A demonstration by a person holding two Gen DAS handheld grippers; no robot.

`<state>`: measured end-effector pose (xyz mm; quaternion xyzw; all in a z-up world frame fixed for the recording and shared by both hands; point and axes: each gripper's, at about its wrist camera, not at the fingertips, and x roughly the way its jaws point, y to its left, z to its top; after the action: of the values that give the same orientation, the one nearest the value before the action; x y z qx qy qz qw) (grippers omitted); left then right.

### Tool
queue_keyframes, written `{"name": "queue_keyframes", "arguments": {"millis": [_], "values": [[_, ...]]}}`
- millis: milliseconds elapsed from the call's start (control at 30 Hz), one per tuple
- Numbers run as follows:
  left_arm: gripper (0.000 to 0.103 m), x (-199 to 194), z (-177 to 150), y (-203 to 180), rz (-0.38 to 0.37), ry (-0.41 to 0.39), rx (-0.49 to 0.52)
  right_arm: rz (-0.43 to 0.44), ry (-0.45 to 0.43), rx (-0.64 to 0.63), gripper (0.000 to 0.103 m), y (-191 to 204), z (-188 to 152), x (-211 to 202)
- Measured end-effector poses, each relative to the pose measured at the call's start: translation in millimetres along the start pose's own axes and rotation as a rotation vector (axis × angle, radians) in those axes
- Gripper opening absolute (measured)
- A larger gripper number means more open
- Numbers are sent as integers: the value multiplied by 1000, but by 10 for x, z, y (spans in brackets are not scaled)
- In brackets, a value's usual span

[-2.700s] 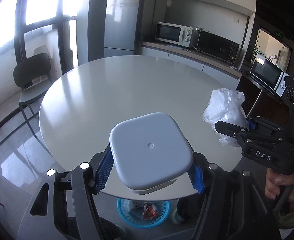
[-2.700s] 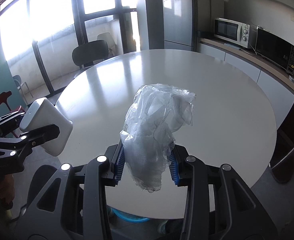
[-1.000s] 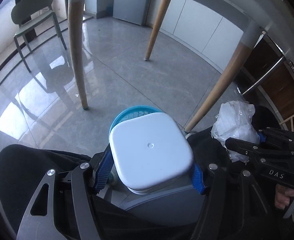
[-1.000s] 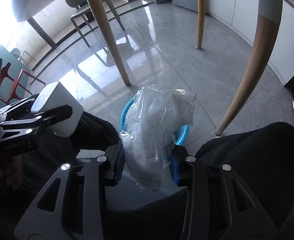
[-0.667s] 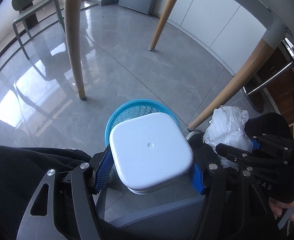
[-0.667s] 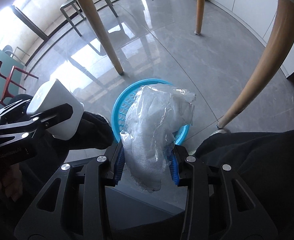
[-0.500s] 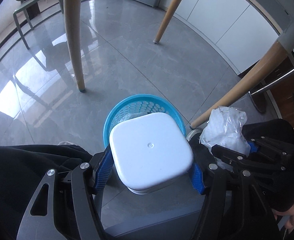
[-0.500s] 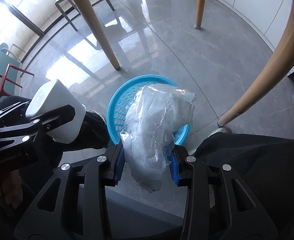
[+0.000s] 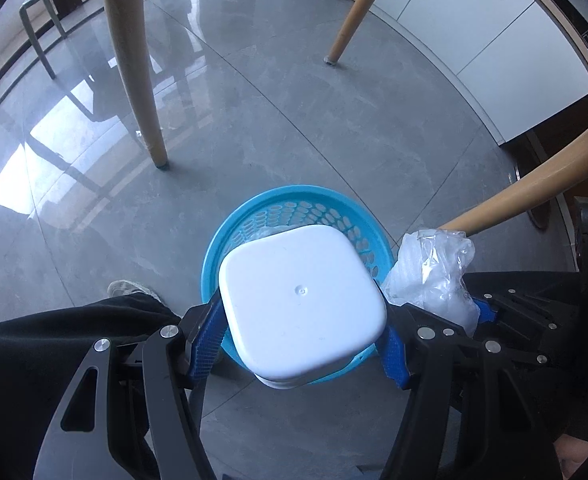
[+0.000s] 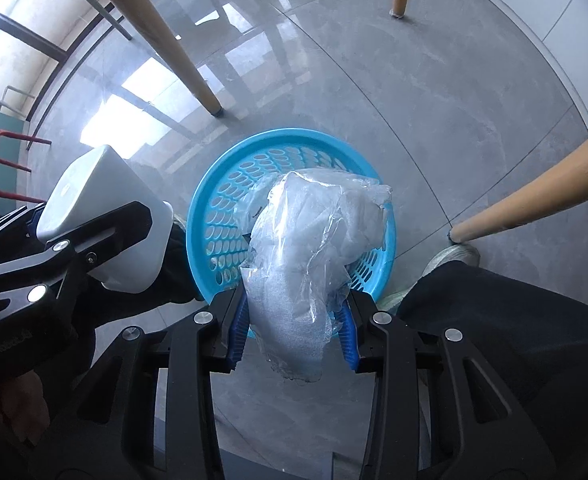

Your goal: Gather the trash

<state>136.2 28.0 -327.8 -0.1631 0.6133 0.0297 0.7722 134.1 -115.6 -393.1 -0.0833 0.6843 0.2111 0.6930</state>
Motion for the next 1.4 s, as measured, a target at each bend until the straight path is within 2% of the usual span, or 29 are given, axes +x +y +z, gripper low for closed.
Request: {"name": "queue_keyframes", "arguments": {"millis": [233, 400, 533, 700, 867, 933, 1233, 1400], "values": [[65, 262, 128, 66, -8, 44, -18, 7, 30, 17, 36, -52, 177, 196], [67, 382, 129, 77, -43, 107, -35, 37, 62, 51, 48, -110, 193, 272], [72, 282, 132, 79, -43, 74, -34, 23, 56, 56, 51, -134, 195, 253], [72, 190, 80, 60, -41, 51, -22, 7, 51, 54, 52, -149, 105, 176], [72, 8, 17, -19, -34, 19, 12, 8, 22, 48, 52, -140, 12, -18], [72, -77, -5, -47, -31, 4, 27, 13, 3, 45, 56, -133, -31, -118], [73, -502, -208, -90, -8, -50, 118, 67, -59, 25, 57, -124, -297, -618], [84, -731, -423, -73, -38, -70, 143, 49, -123, -46, 73, -20, -521, -973]]}}
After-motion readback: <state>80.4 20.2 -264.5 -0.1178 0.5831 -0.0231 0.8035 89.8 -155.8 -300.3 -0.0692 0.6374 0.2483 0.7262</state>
